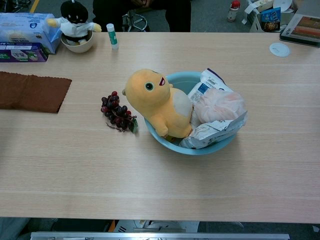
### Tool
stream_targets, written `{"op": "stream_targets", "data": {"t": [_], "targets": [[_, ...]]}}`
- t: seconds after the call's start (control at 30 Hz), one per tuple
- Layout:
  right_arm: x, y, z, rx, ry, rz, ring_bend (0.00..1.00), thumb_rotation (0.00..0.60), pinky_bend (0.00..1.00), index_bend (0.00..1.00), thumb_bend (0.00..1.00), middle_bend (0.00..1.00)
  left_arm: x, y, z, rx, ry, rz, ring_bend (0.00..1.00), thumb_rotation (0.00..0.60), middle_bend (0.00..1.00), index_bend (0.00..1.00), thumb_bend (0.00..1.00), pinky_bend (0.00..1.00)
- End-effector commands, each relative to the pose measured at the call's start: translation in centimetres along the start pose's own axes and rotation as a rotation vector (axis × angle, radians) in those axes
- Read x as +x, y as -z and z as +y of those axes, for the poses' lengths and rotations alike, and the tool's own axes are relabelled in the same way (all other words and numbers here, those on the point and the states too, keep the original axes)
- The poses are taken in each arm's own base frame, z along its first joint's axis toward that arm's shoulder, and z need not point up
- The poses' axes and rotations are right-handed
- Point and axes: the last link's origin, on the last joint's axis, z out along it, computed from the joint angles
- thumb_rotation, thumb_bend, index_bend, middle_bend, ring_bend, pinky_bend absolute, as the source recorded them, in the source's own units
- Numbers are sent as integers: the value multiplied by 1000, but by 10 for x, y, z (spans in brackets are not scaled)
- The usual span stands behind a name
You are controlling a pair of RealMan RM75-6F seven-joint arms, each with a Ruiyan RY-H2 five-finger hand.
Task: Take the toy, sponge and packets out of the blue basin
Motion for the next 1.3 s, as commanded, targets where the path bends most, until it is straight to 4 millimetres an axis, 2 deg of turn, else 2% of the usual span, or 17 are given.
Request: {"op": "stream_targets", "data": {"t": [0.03,0.53,0.67,0.97,1.13,1.3], "targets": [[-1,-1,0,0,3,-5,229,600,253,333,82,416,-1,0,1,0,1,0,224,600,251,227,326,255],[3,-9,-2,67,-14,-20,229,600,253,333,80,414,4,-1,10,-17,-3,18,216,600,241,227,326,255],[6,-13,-11,131,-12,-67,229,600,253,330,30,381,5,-1,11,-13,-2,15,216,600,240,227,326,255],[24,-32,-53,325,-32,-81,232,600,253,266,0,326,3,-2,12,-10,0,8,216,600,235,227,326,255],[26,-48,-91,449,-73,-132,228,600,253,227,0,299,2,-4,15,-21,5,3,216,600,231,227,327,255],[22,-65,-131,552,-93,-203,182,600,253,161,0,255,2,-5,17,-25,12,6,216,600,229,227,326,255]]}}
